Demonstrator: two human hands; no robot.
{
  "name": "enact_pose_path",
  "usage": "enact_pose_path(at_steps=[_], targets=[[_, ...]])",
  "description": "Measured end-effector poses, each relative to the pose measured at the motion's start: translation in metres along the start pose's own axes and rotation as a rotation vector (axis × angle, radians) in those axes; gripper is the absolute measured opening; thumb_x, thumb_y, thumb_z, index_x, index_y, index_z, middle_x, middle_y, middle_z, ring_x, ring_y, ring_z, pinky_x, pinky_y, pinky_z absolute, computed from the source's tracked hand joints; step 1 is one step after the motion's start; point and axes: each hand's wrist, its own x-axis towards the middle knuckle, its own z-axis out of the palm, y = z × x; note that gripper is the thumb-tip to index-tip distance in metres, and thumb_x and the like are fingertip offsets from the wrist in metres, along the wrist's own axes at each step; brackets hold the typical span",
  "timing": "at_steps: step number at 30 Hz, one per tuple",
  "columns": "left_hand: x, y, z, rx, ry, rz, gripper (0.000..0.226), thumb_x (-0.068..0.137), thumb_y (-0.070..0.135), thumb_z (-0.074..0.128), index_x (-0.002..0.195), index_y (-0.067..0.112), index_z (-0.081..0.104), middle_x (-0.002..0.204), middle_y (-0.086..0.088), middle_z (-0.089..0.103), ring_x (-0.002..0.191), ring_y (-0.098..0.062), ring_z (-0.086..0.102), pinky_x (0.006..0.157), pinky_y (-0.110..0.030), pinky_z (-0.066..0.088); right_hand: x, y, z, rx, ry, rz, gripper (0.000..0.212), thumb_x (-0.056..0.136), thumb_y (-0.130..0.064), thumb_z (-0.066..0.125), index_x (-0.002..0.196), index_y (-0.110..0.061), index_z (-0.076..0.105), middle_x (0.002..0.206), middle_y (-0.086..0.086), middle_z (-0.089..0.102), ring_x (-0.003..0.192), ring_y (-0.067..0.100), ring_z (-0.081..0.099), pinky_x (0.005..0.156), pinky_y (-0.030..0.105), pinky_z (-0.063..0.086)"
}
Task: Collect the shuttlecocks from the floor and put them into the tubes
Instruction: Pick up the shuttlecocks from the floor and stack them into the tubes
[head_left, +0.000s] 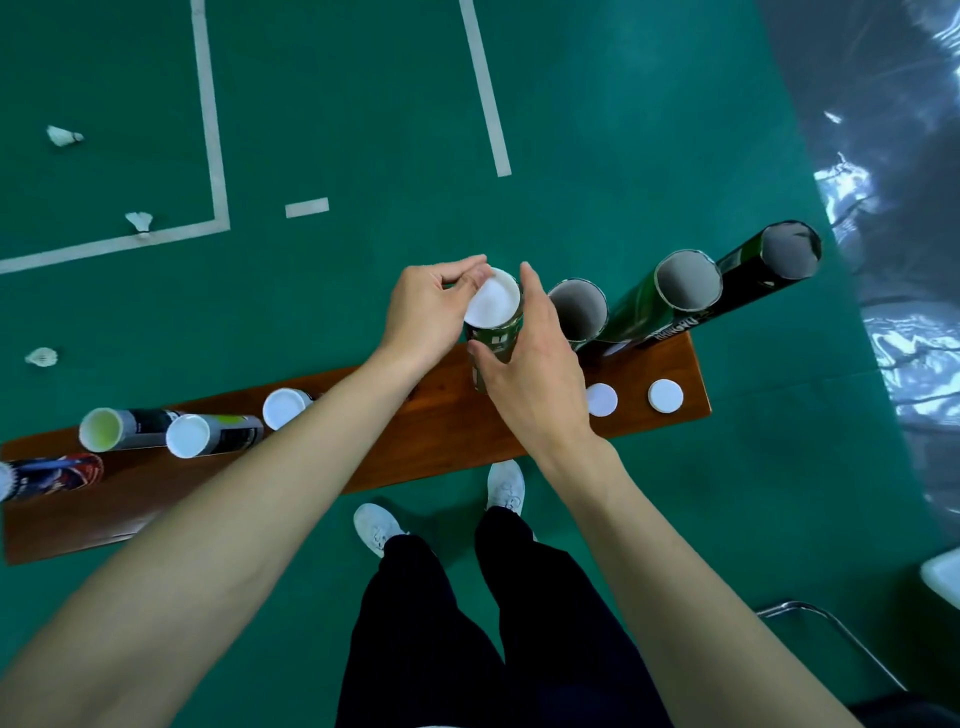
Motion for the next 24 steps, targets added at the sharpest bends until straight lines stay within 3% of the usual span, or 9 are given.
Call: enact_pose_path(at_steps=[3,8,10,15,17,18,20,22,24], targets=[[-0.001,0.003,0.000,0.078,-0.038,0.026,0.026,0.097,0.036,0.066,0.116,0.022,0.078,0.121,0.013,0.072,0.111,0.004,0.063,0.103,-0.022,0.049,-0.002,-0.001,0.003,0.003,-0.003,0.007,0.085,0.095,-0.032,0.071,0.162,-0.030,0.018,0.163,-0.011,0.034,0.126,0.010,0.045,0.084,0.034,0.047],[-0.003,0.004,0.003,0.174,-0.016,0.069,0.027,0.097,0.036,0.065,0.116,0.022,0.077,0.120,0.008,0.074,0.114,-0.007,0.066,0.102,-0.036,0.052,-0.003,0.000,0.001,0.009,0.039,0.027,0.073,0.100,-0.035,0.066,0.161,-0.023,0.026,0.163,-0.008,0.038,0.135,0.004,0.030,0.096,0.032,0.045],[-0.002,0.004,0.003,0.227,-0.014,0.091,0.026,0.098,0.036,0.064,0.116,0.023,0.078,0.119,0.009,0.074,0.114,-0.008,0.066,0.102,-0.036,0.052,-0.003,-0.001,0.000,-0.043,0.031,0.009,0.063,0.103,-0.037,0.062,0.158,-0.022,0.035,0.164,-0.010,0.036,0.133,0.008,0.043,0.099,0.037,0.048],[-0.004,0.007,0.001,0.292,-0.015,0.138,0.027,0.101,0.038,0.059,0.114,0.024,0.078,0.117,0.009,0.075,0.111,-0.009,0.067,0.098,-0.036,0.053,-0.004,0.001,0.000,-0.206,-0.015,-0.057,0.040,0.106,-0.040,0.053,0.144,-0.025,0.051,0.169,-0.013,0.022,0.114,0.020,0.065,0.075,0.039,0.054],[-0.004,0.006,0.001,0.296,-0.016,0.123,0.031,0.102,0.042,0.055,0.108,0.023,0.079,0.102,0.009,0.078,0.096,-0.010,0.069,0.083,-0.031,0.053,-0.005,0.002,0.001,-0.208,-0.019,-0.039,0.041,0.106,-0.040,0.054,0.144,-0.025,0.050,0.170,-0.010,0.021,0.115,0.025,0.065,0.077,0.041,0.055],[-0.003,0.006,0.001,0.309,-0.011,0.123,0.036,0.102,0.045,0.053,0.100,0.022,0.080,0.081,0.009,0.075,0.078,-0.013,0.066,0.070,-0.030,0.048,-0.005,0.002,0.002,-0.202,-0.020,-0.030,0.043,0.105,-0.039,0.054,0.145,-0.025,0.049,0.170,-0.008,0.021,0.118,0.028,0.064,0.078,0.043,0.055],[-0.001,0.008,0.003,0.361,0.004,0.117,0.050,0.103,0.049,0.047,0.084,0.012,0.075,0.052,0.002,0.050,0.054,-0.019,0.042,0.055,-0.034,0.034,-0.006,0.002,0.001,-0.194,-0.020,-0.021,0.044,0.105,-0.037,0.055,0.147,-0.025,0.047,0.170,-0.004,0.023,0.119,0.031,0.063,0.080,0.045,0.055],[0.003,0.012,0.004,0.402,0.000,0.111,0.059,0.104,0.050,0.042,0.085,0.002,0.071,0.061,-0.012,0.057,0.054,-0.025,0.043,0.056,-0.039,0.039,-0.007,0.000,-0.001,-0.205,-0.021,-0.016,0.046,0.104,-0.035,0.055,0.148,-0.024,0.046,0.170,-0.002,0.022,0.115,0.032,0.065,0.079,0.046,0.055],[0.006,0.018,0.004,0.396,-0.012,0.110,0.061,0.102,0.052,0.038,0.090,0.003,0.072,0.086,-0.017,0.072,0.071,-0.032,0.061,0.070,-0.046,0.051,-0.009,-0.002,-0.003,-0.221,-0.013,-0.020,0.047,0.103,-0.033,0.056,0.148,-0.023,0.046,0.170,-0.002,0.021,0.109,0.034,0.066,0.076,0.046,0.055]])
